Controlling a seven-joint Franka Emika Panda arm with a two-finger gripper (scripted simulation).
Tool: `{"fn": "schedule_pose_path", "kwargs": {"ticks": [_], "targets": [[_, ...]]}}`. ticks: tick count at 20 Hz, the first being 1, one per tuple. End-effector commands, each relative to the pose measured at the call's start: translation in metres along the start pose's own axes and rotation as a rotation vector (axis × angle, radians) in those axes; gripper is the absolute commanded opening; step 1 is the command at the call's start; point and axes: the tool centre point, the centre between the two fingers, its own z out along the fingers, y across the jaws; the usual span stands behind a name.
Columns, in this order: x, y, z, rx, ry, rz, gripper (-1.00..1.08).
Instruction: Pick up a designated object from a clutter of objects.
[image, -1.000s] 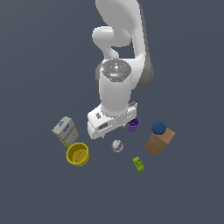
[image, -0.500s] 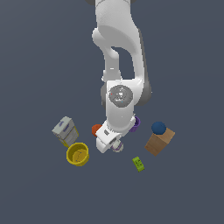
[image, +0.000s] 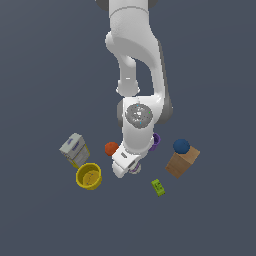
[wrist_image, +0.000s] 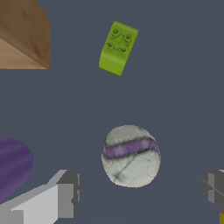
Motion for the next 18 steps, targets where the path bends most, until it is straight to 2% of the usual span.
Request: {"fn": "schedule_pose_path", "kwargs": {"ticks": [1,10,15,16,18], "targets": [[0.0,0.0,0.003,0.0,0.0,0.0,1.0],[0.0,-0.001,0.043,0.0,0.001,-0.004,1.0],[0.0,0.0,0.051,-0.001,0.001,-0.005,1.0],[0.0,0.0,0.051,-0.001,0.001,-0.005,-1.0],[0.0,0.0,0.051,-0.001,0.001,-0.005,-1.0]]}}
